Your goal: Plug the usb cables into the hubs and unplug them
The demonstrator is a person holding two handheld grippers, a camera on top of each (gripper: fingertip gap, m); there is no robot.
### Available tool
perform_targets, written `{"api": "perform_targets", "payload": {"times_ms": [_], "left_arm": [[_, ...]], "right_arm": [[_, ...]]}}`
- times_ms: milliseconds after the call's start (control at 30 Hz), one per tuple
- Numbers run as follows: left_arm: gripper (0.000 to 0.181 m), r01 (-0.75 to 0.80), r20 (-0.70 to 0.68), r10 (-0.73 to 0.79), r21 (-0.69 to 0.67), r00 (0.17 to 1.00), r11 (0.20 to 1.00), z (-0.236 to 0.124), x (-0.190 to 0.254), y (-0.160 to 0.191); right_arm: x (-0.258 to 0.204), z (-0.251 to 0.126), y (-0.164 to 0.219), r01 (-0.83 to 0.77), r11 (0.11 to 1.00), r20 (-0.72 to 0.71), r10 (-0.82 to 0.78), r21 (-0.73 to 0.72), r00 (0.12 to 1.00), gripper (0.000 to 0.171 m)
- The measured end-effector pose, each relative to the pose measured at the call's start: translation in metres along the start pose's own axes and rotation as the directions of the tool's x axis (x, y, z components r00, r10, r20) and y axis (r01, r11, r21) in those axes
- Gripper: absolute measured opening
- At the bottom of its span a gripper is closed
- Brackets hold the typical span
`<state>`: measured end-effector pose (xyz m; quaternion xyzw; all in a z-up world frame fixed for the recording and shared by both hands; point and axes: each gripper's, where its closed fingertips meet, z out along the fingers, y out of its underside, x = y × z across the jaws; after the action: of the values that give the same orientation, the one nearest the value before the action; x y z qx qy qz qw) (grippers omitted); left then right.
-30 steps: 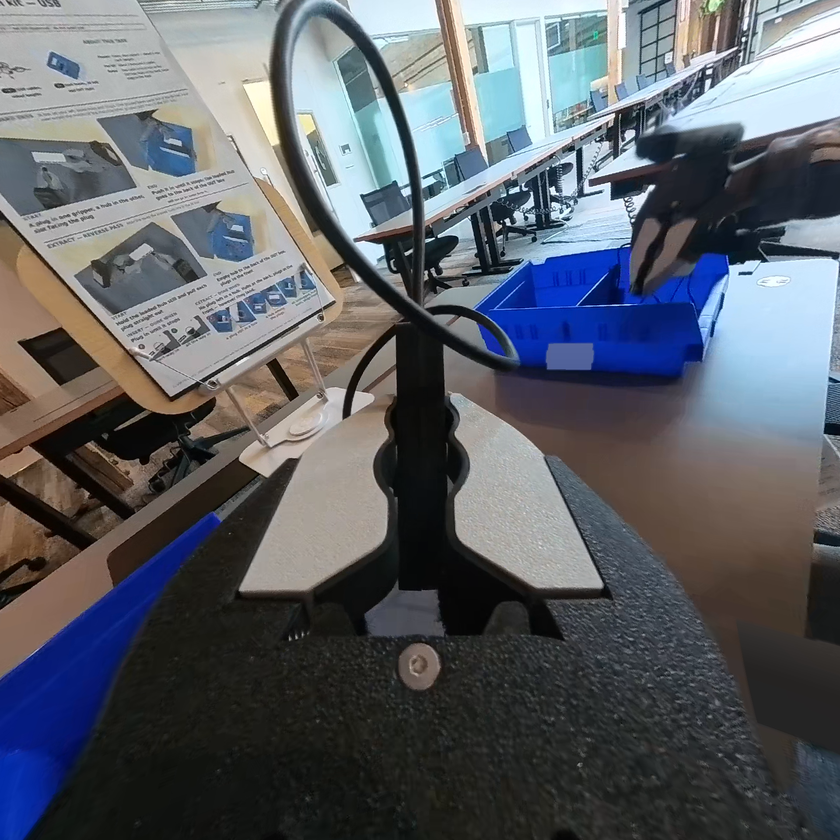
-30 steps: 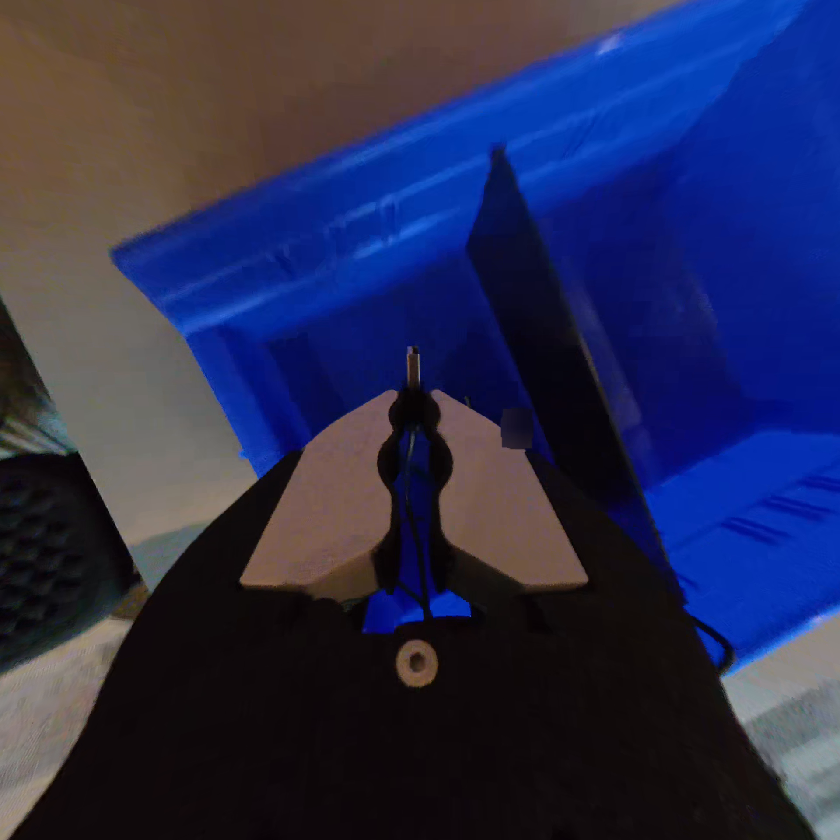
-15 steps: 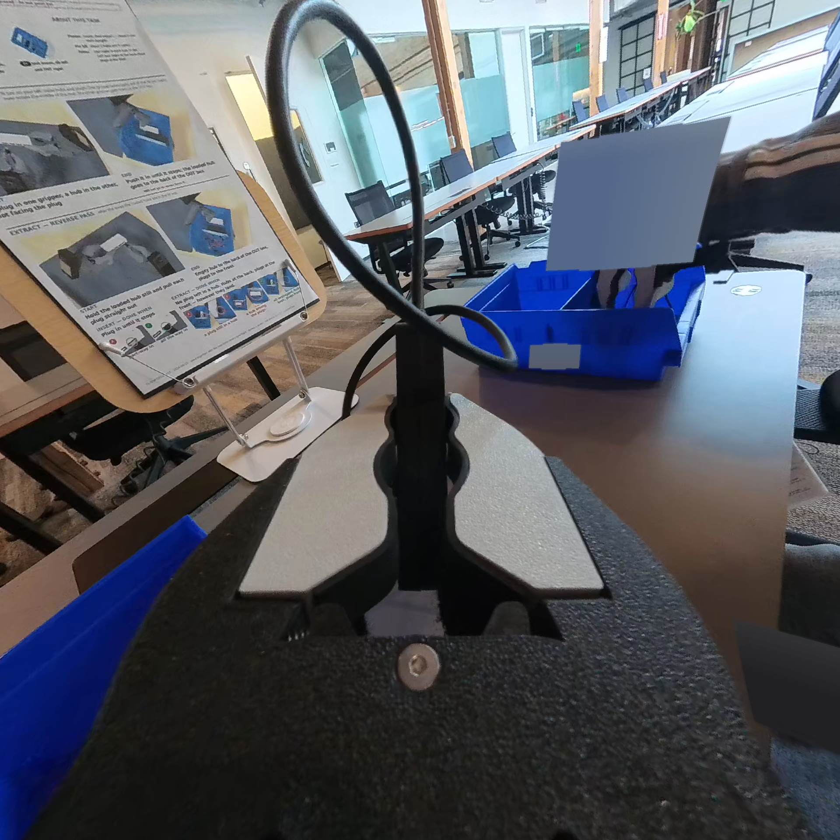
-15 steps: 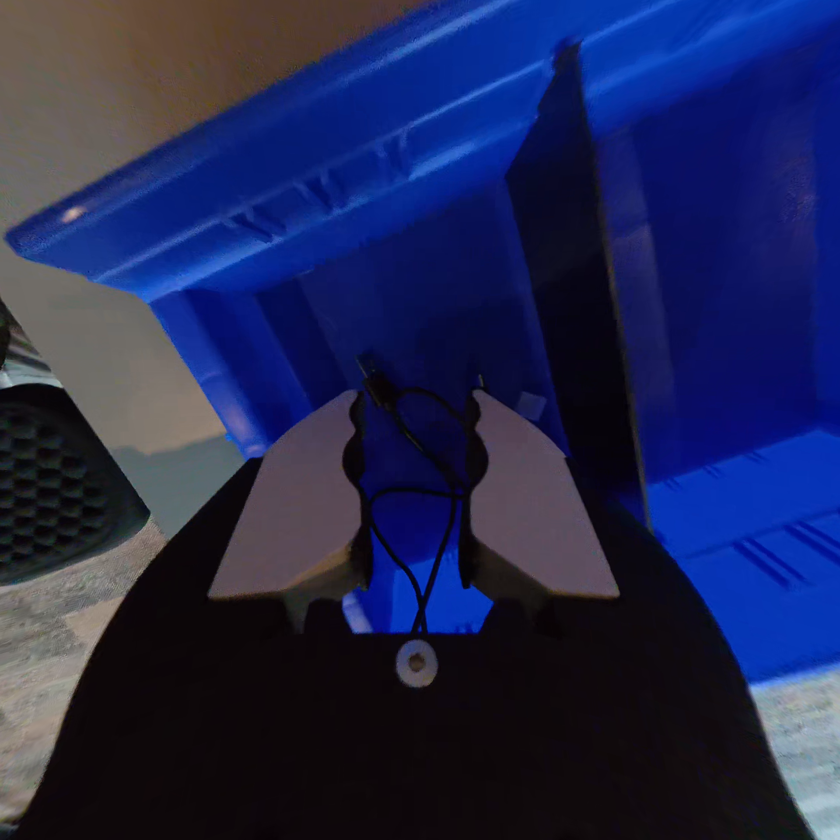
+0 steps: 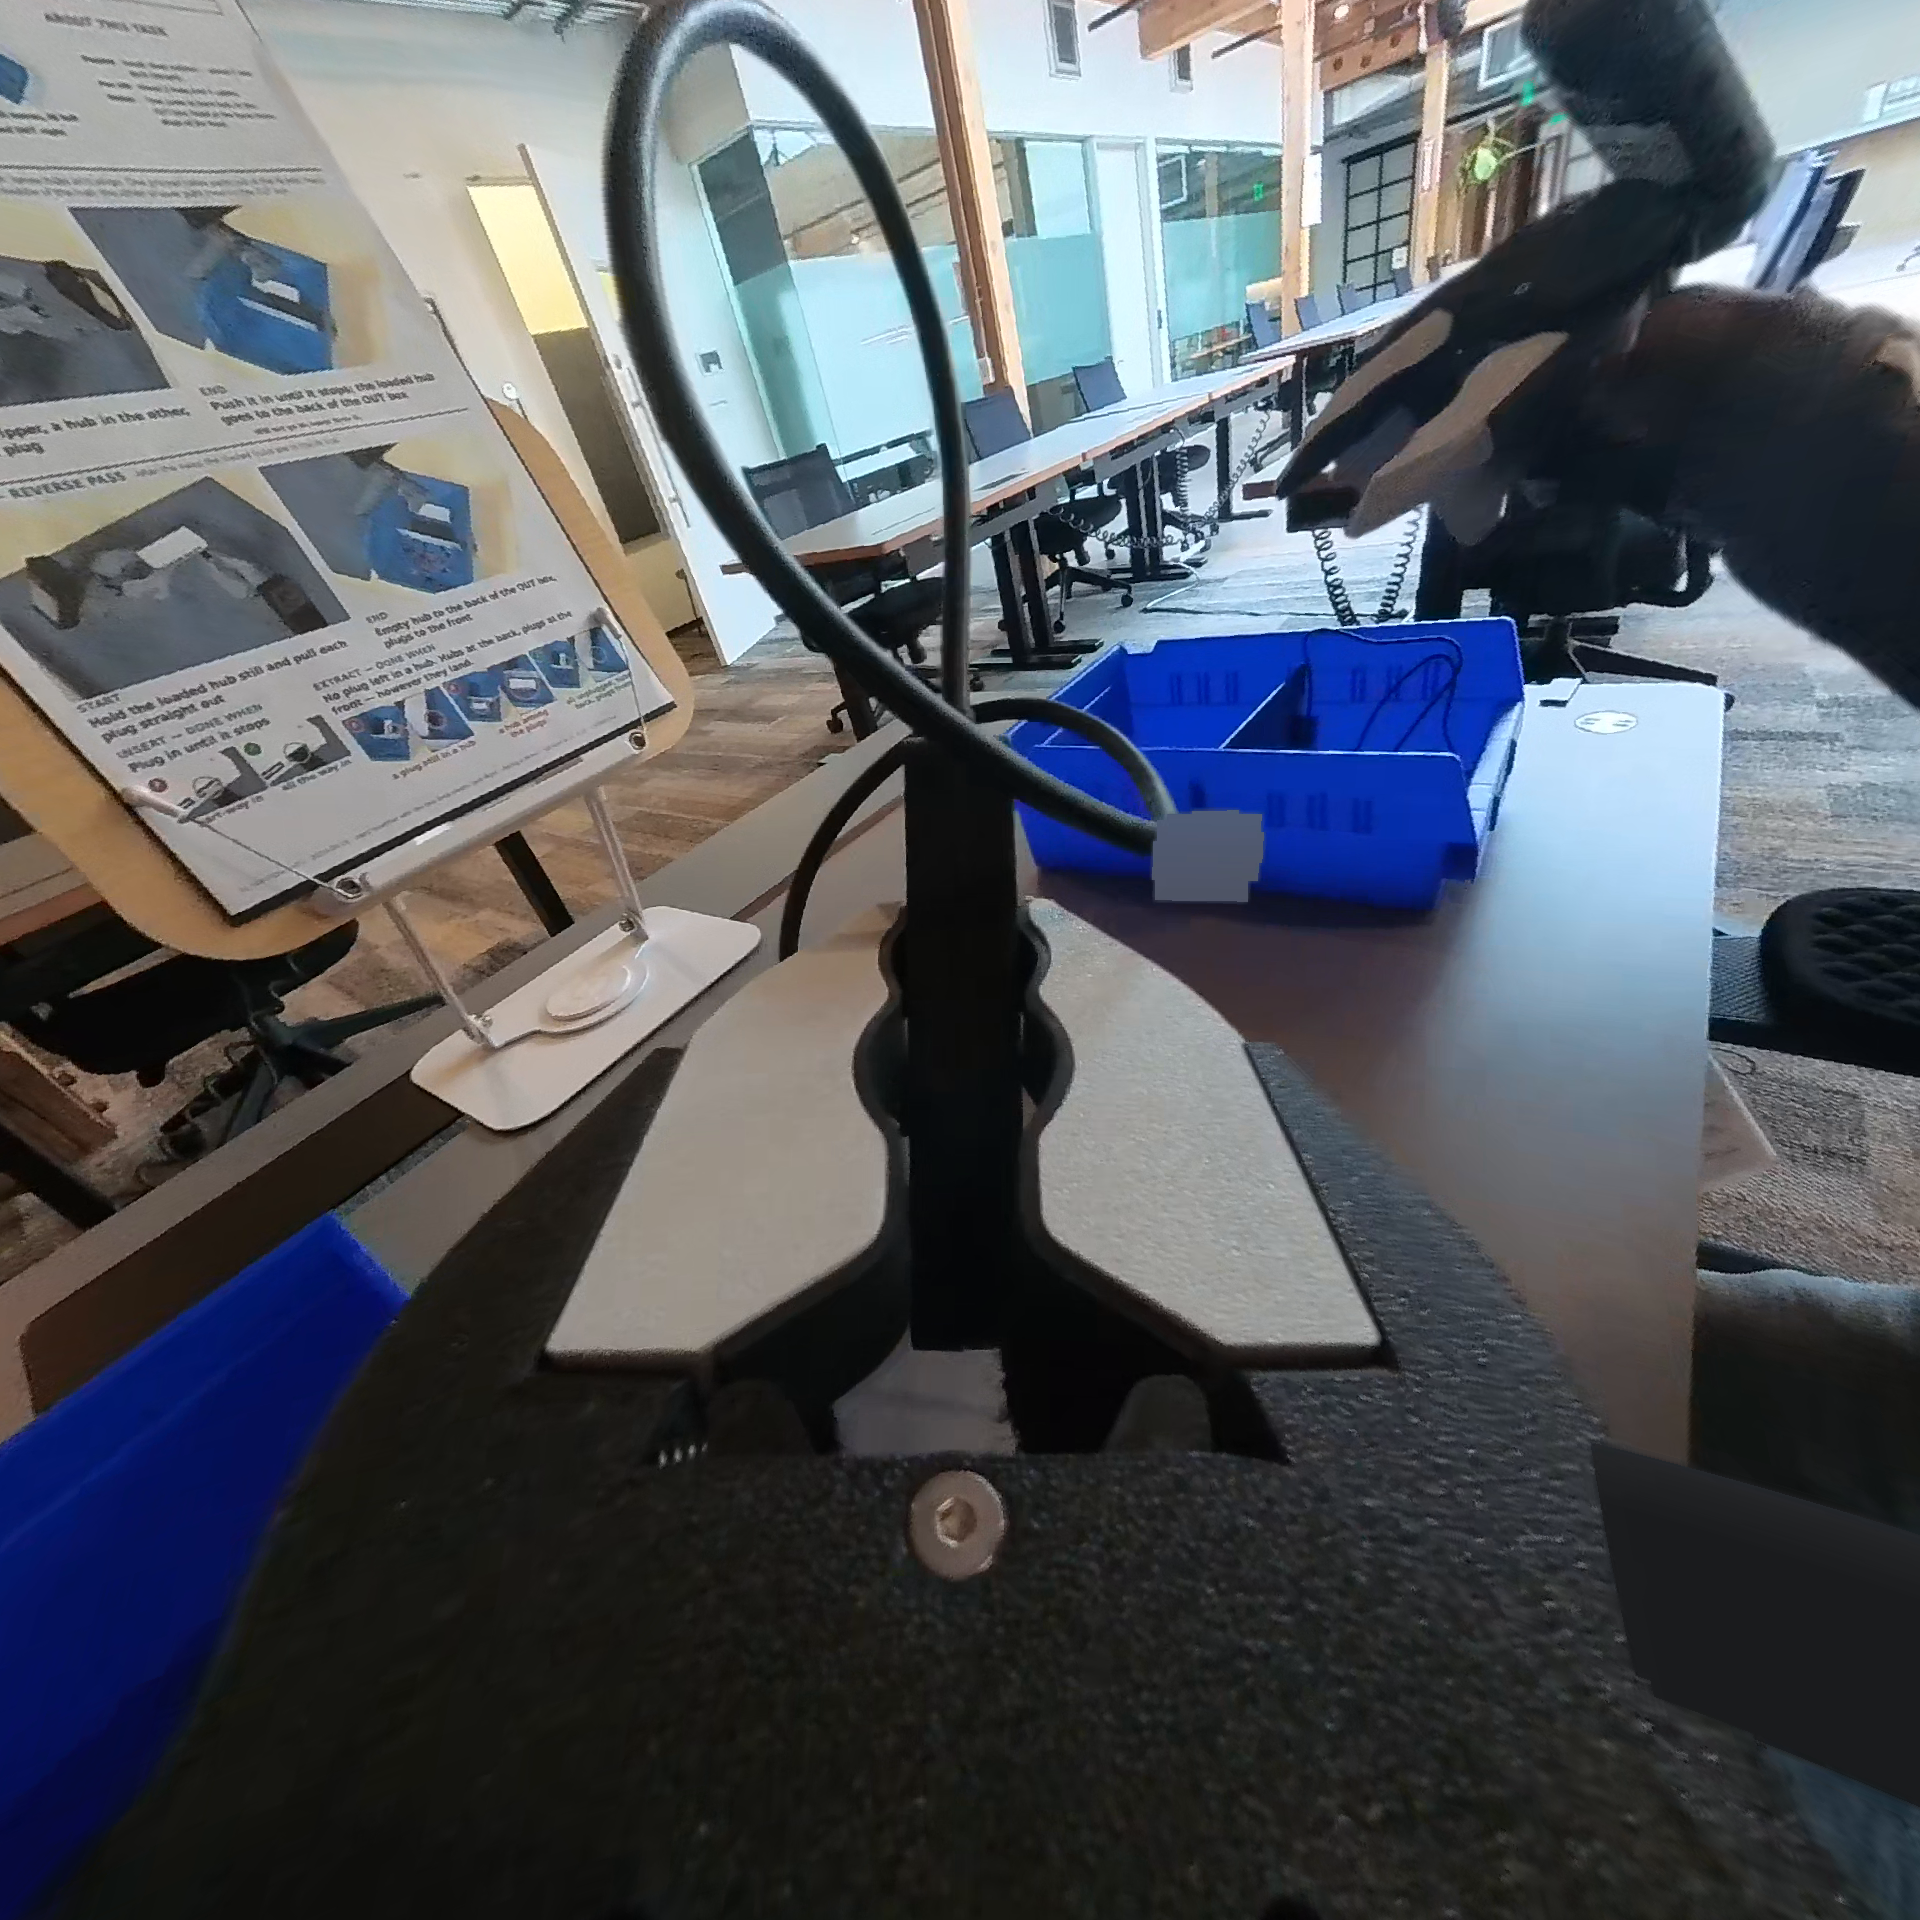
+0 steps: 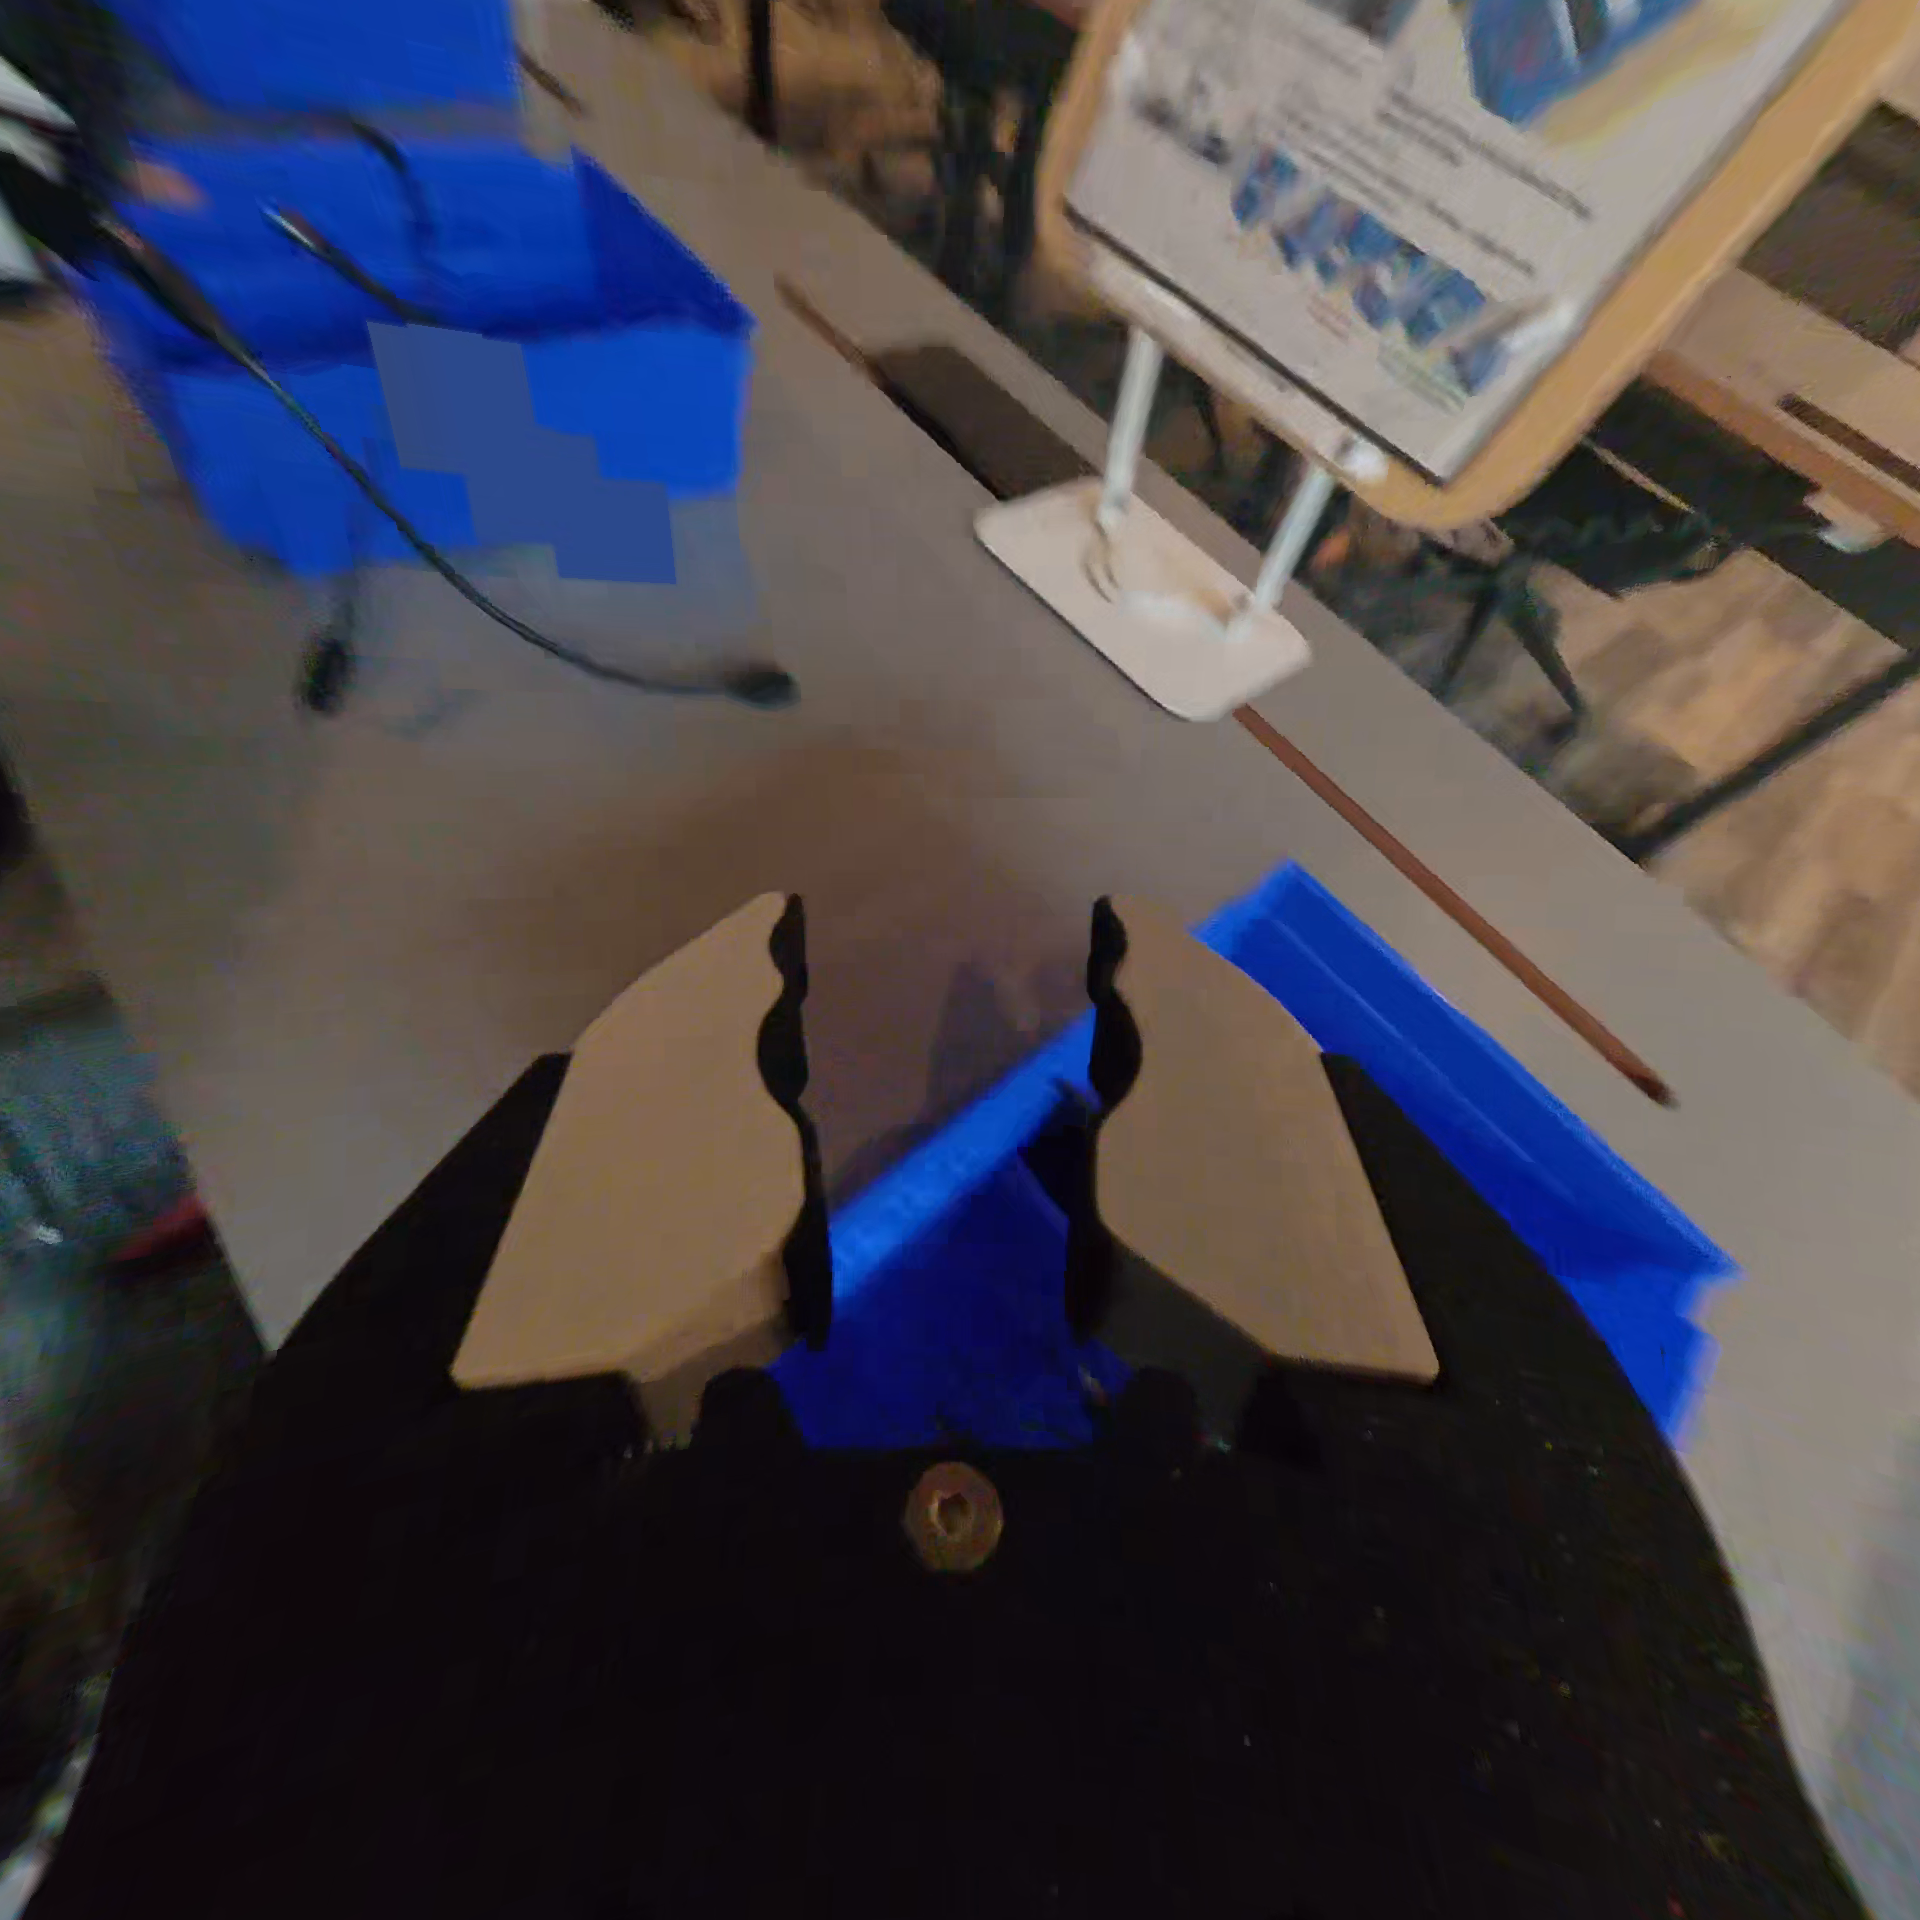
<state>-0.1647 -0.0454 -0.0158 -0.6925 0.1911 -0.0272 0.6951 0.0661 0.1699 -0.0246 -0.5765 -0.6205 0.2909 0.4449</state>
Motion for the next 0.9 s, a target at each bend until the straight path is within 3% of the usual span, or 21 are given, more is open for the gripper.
{"api": "perform_targets", "payload": {"times_ms": [167,333,500,633,900], "left_arm": [[0.017,0.044,-0.064,-0.041,0.033,0.997,0.999,0.003,0.01,-0.003],[0.017,0.071,-0.143,-0.065,0.04,0.988,0.997,0.009,0.026,-0.004],[0.017,0.06,-0.232,-0.057,0.009,0.971,0.998,0.02,0.05,0.002],[0.017,0.201,-0.292,-0.173,0.069,0.941,0.977,0.025,0.057,-0.007],[0.018,0.377,-0.464,-0.294,0.095,0.836,0.921,0.023,0.078,-0.019]], "right_arm": [[-0.093,0.028,-0.042,-0.034,0.974,0.255,-0.025,0.224,0.967,0.053],[-0.171,0.057,-0.07,-0.05,0.936,0.463,-0.126,0.35,0.878,0.052],[-0.204,0.075,-0.092,0.019,0.9,0.445,-0.234,0.436,0.864,0.047],[-0.219,0.069,-0.1,-0.024,0.875,0.5,-0.254,0.484,0.828,0.035],[-0.244,0.116,-0.064,0.069,0.945,0.529,-0.238,0.319,0.814,0.039]]}}
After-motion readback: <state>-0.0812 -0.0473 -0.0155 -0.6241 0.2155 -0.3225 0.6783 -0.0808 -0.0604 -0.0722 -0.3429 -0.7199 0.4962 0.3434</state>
